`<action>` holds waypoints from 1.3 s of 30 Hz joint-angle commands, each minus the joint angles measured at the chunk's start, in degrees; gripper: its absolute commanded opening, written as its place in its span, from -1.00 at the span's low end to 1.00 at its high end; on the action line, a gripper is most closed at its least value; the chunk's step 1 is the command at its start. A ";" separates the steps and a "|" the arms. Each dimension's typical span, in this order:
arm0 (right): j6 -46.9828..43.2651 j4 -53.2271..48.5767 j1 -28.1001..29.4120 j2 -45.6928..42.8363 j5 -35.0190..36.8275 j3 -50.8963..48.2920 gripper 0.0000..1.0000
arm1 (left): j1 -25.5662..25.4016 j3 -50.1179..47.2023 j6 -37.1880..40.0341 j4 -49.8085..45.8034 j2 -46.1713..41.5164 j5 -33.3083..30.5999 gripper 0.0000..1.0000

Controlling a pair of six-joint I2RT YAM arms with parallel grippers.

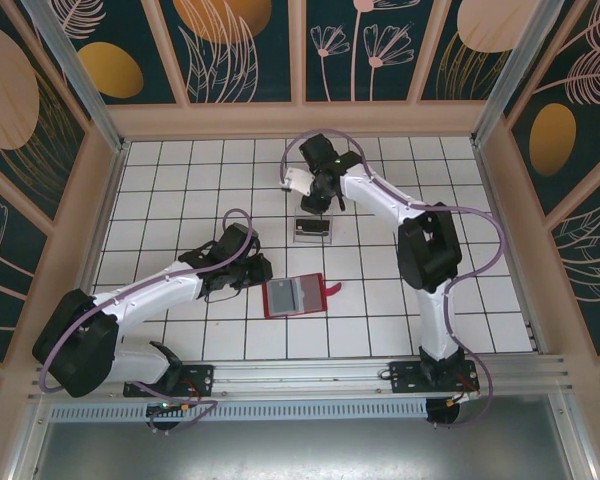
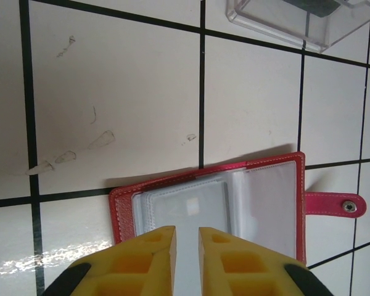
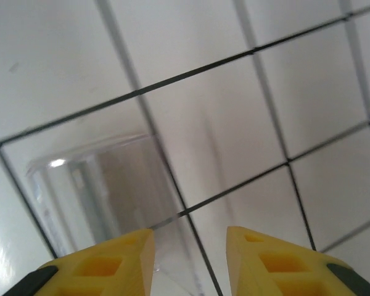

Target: Take the credit cards out of the card holder

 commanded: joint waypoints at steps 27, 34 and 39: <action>55.44 13.00 4.15 -30.35 8.71 -33.41 -0.33 | 2.20 0.52 3.18 6.29 13.80 9.12 -0.41; 67.25 16.10 6.08 -35.61 1.34 -41.29 -0.33 | 2.20 1.97 4.04 6.10 14.83 9.74 -0.42; 73.34 20.35 8.97 -39.91 -3.17 -46.86 -0.35 | 2.20 2.62 4.37 5.78 15.49 9.50 -0.42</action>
